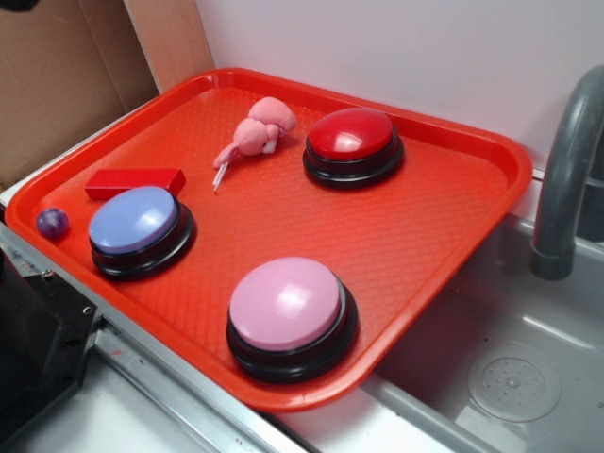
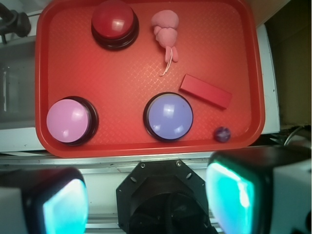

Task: Push the pink button.

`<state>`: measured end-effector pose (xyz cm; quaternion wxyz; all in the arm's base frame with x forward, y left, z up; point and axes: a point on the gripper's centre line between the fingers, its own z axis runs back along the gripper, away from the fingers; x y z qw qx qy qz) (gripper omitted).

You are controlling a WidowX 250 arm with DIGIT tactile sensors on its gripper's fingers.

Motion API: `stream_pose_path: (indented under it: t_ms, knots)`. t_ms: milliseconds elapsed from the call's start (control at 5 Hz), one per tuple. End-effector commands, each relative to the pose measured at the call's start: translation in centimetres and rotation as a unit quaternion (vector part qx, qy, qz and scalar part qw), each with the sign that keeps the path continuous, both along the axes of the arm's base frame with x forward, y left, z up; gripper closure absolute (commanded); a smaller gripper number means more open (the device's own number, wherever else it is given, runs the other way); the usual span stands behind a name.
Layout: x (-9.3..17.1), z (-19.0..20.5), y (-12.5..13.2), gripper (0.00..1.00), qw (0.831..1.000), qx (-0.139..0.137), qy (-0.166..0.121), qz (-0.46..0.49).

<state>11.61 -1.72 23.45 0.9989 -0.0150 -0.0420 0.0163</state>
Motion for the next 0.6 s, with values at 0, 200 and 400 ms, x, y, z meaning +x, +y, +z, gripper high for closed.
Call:
stream_pose_path:
  t_ms: [0, 200, 400]
  knots:
    - [0.0, 0.0, 0.0, 0.00, 1.000, 0.000, 0.000, 0.000]
    - [3.7, -4.3, -5.0, 0.00, 0.990, 0.057, 0.009, -0.125]
    - [4.3, -7.6, -9.2, 0.00, 0.985, 0.075, -0.022, -0.157]
